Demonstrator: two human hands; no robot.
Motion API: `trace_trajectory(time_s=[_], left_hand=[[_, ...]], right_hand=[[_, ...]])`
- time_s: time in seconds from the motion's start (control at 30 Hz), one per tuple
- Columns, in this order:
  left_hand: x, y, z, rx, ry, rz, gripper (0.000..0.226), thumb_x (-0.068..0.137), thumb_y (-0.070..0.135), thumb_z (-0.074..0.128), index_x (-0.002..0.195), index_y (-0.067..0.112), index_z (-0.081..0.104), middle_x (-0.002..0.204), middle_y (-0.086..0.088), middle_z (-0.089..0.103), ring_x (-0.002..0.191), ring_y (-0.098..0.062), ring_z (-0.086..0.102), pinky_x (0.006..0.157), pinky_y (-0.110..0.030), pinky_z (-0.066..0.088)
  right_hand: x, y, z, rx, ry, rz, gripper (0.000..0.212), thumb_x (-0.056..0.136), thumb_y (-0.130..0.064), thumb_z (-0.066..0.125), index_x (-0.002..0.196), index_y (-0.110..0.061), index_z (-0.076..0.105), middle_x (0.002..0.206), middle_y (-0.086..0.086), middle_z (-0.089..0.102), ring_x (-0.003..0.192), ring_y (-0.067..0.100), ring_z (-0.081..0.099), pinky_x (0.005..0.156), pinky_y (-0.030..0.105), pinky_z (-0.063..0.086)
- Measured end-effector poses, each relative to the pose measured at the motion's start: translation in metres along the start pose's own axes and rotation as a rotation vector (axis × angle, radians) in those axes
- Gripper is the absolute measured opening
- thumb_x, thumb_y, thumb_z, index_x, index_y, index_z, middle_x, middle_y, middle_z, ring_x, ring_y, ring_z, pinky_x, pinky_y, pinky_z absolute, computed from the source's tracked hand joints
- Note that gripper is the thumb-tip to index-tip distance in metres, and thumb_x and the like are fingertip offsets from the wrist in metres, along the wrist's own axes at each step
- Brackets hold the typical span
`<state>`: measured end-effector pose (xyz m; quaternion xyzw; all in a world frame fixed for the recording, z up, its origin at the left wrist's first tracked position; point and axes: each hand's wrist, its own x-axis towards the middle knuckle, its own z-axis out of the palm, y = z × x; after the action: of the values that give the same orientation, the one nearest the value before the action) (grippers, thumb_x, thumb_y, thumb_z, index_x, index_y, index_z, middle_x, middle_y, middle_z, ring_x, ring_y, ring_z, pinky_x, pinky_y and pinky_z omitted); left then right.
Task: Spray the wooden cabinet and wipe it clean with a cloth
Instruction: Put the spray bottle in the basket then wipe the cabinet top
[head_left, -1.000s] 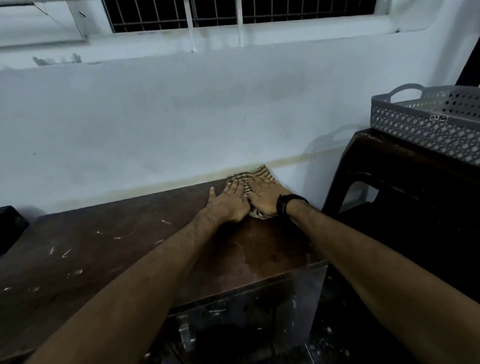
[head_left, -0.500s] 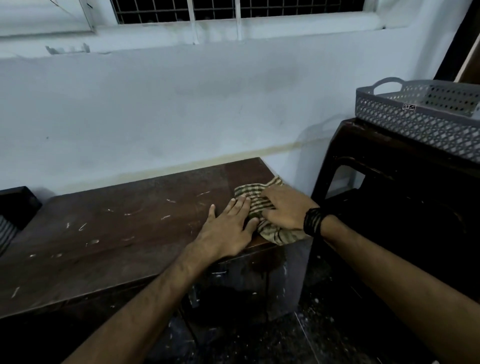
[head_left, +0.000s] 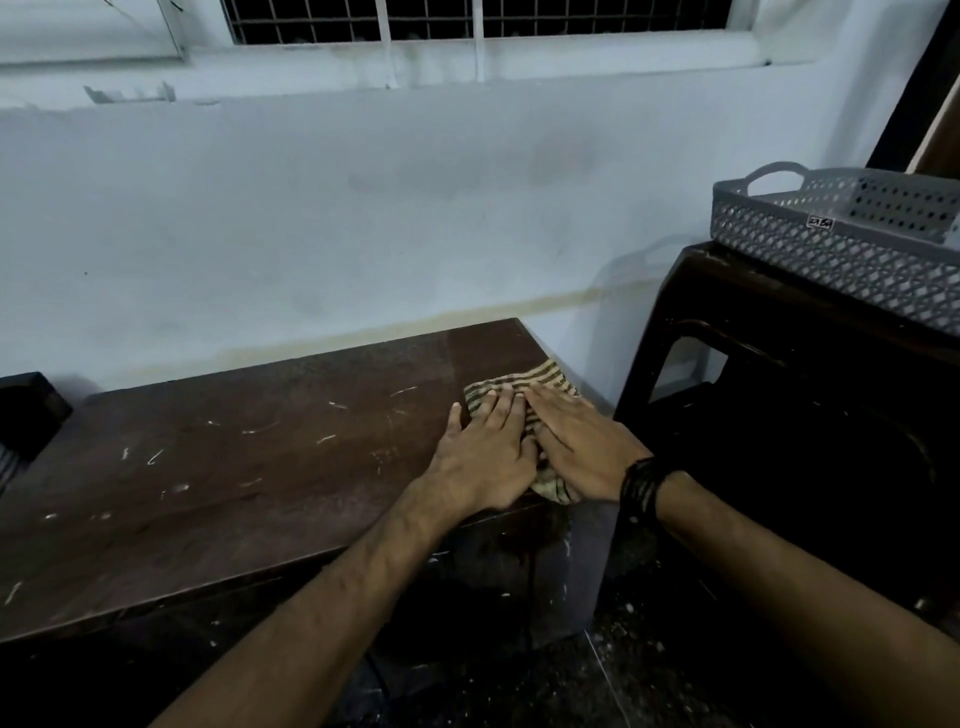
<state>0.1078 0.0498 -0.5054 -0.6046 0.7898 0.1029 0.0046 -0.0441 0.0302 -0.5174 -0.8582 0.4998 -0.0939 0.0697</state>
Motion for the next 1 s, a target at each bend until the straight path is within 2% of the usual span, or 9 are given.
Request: trace_trajectory(time_s=[0.07,0.17,0.3,0.43,0.57,0.67,0.8,1.0], left_hand=[[-0.001,0.001,0.001,0.033,0.001,-0.002,0.063,0.106,0.038,0.015,0.159,0.014,-0.006,0.168,-0.002,-0.012,0.155,-0.016,-0.009,0.125,-0.05,-0.007],[0.012,-0.004,-0.005,0.062,-0.058,-0.015,0.064,0.105,0.04,0.014,0.159,0.015,-0.009,0.167,0.0,-0.015,0.155,-0.015,-0.011,0.123,-0.053,-0.01],[0.045,-0.021,-0.013,0.082,-0.062,-0.045,0.063,0.105,0.042,0.012,0.158,0.018,-0.01,0.167,0.003,-0.016,0.154,-0.013,-0.012,0.121,-0.058,-0.014],[0.084,-0.04,-0.021,0.083,-0.068,-0.095,0.062,0.105,0.042,0.01,0.158,0.018,-0.01,0.166,0.002,-0.017,0.154,-0.013,-0.013,0.119,-0.061,-0.014],[0.123,-0.058,-0.032,0.06,-0.081,-0.16,0.063,0.104,0.041,0.012,0.159,0.019,-0.01,0.166,0.003,-0.018,0.154,-0.013,-0.013,0.118,-0.063,-0.016],[0.142,-0.066,-0.039,0.056,-0.09,-0.206,0.063,0.103,0.04,0.012,0.159,0.018,-0.009,0.167,0.003,-0.017,0.154,-0.013,-0.013,0.118,-0.062,-0.015],[0.149,-0.068,-0.046,0.029,-0.085,-0.241,0.062,0.104,0.041,0.012,0.159,0.02,-0.006,0.167,0.004,-0.013,0.155,-0.014,-0.011,0.118,-0.062,-0.014],[0.125,-0.059,-0.04,0.081,-0.12,-0.187,0.065,0.103,0.039,0.014,0.159,0.016,-0.008,0.167,0.0,-0.014,0.155,-0.015,-0.01,0.121,-0.058,-0.012]], right_hand=[[0.004,0.005,-0.001,-0.01,-0.041,-0.006,0.056,0.106,-0.03,0.021,0.157,-0.013,0.006,0.165,0.002,0.002,0.151,0.011,0.001,0.111,0.017,-0.009],[0.019,0.011,0.0,-0.01,-0.114,0.003,0.057,0.106,-0.033,0.019,0.157,-0.015,0.001,0.165,0.0,-0.005,0.151,0.009,-0.003,0.114,0.02,-0.01],[0.062,0.024,0.002,-0.024,-0.147,0.021,0.057,0.105,-0.034,0.017,0.157,-0.016,0.0,0.165,0.001,-0.005,0.151,0.011,-0.003,0.122,0.029,-0.004],[0.108,0.03,0.0,-0.032,-0.184,0.024,0.056,0.106,-0.031,0.016,0.156,-0.014,0.0,0.165,0.003,-0.005,0.151,0.012,-0.003,0.121,0.028,-0.005],[0.151,0.035,-0.003,-0.024,-0.194,0.037,0.054,0.106,-0.031,0.015,0.156,-0.013,0.002,0.165,0.004,-0.004,0.151,0.014,-0.003,0.123,0.033,-0.001],[0.172,0.034,-0.006,-0.023,-0.187,0.054,0.054,0.107,-0.03,0.015,0.156,-0.012,0.004,0.165,0.006,-0.002,0.152,0.016,-0.002,0.122,0.029,-0.001],[0.177,0.029,-0.01,-0.022,-0.158,0.066,0.052,0.108,-0.027,0.015,0.156,-0.009,0.006,0.165,0.008,0.002,0.152,0.018,0.002,0.117,0.023,0.0],[0.148,0.027,-0.005,0.001,-0.144,0.074,0.053,0.107,-0.028,0.017,0.156,-0.011,0.008,0.165,0.006,0.003,0.151,0.016,0.003,0.12,0.028,0.001]])
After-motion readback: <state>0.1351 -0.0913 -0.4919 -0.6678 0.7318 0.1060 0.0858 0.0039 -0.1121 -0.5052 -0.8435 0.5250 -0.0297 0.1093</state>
